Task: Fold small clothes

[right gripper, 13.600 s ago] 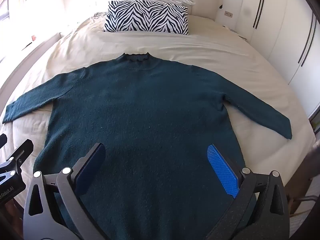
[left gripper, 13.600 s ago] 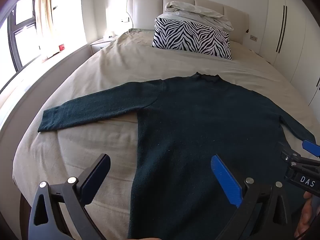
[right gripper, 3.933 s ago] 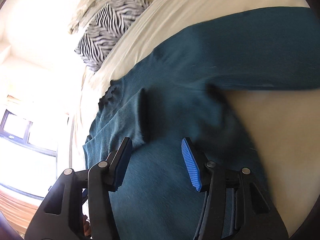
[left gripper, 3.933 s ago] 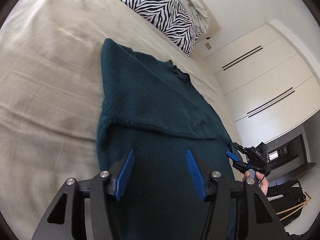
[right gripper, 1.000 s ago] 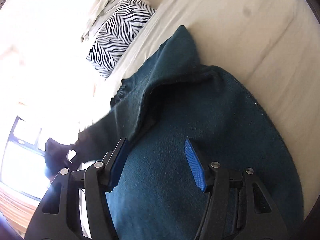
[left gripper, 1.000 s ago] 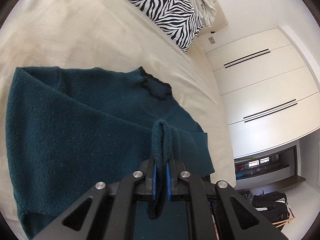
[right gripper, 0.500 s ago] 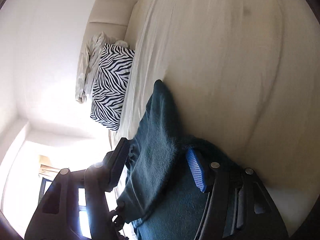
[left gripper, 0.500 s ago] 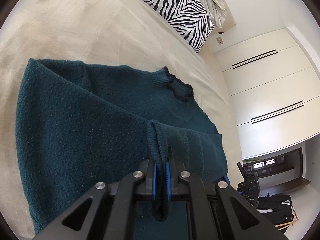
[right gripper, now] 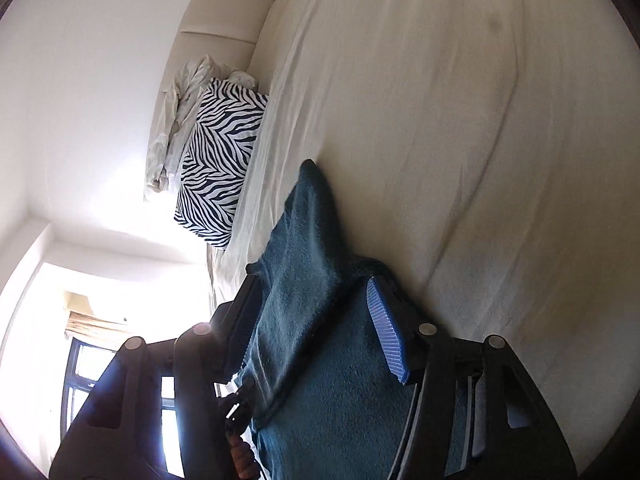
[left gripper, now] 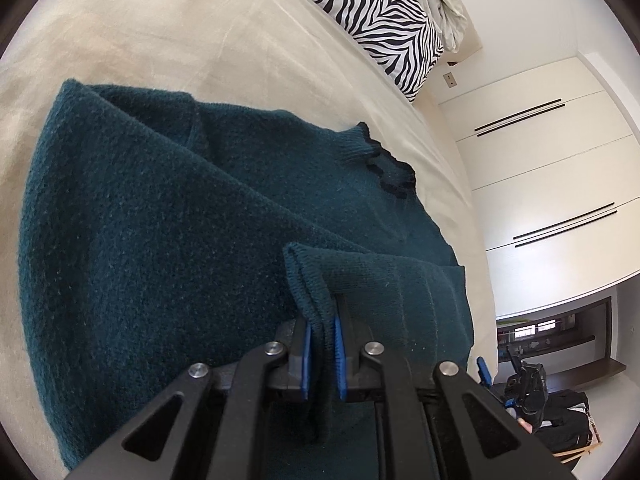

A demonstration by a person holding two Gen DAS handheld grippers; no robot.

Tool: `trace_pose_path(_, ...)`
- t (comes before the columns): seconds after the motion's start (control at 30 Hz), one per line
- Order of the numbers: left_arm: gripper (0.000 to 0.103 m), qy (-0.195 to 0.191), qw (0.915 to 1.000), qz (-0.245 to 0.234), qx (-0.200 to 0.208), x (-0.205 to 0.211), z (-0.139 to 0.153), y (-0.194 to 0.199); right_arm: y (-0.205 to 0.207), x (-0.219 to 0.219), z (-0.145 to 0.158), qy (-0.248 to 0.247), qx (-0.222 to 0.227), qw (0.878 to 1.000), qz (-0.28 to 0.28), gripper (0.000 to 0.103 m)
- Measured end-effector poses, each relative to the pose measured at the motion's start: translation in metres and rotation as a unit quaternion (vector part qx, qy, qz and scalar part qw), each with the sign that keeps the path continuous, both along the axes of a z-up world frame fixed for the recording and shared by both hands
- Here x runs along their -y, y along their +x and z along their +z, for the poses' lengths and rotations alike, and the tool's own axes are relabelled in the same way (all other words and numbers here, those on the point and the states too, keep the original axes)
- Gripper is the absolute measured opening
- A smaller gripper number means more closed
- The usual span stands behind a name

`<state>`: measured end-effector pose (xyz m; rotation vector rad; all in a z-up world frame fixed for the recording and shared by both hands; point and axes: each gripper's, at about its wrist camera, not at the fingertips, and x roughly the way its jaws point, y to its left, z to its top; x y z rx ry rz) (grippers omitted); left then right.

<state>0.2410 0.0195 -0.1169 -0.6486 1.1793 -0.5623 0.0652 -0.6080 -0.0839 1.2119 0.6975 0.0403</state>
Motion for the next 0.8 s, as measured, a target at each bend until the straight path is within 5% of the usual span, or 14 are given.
trace_pose_path(0.23, 0.012, -0.013, 0.9999, -0.001, 0.005, -0.002, -0.006, 0.0, 0.054, 0.005, 0.024, -0.025, -0.007, 0.996, 0.084, 0.054)
trace_pose_path(0.6, 0.013, -0.04, 0.9991, -0.009, 0.008, -0.01, -0.019, 0.003, 0.185, -0.009, -0.025, 0.042, -0.053, 0.986, 0.152, 0.054)
trace_pose_path(0.8, 0.013, -0.039, 0.9991, -0.013, 0.016, -0.009, -0.019, 0.002, 0.182, -0.007, -0.049, 0.072, -0.054, 0.982, 0.168, 0.053)
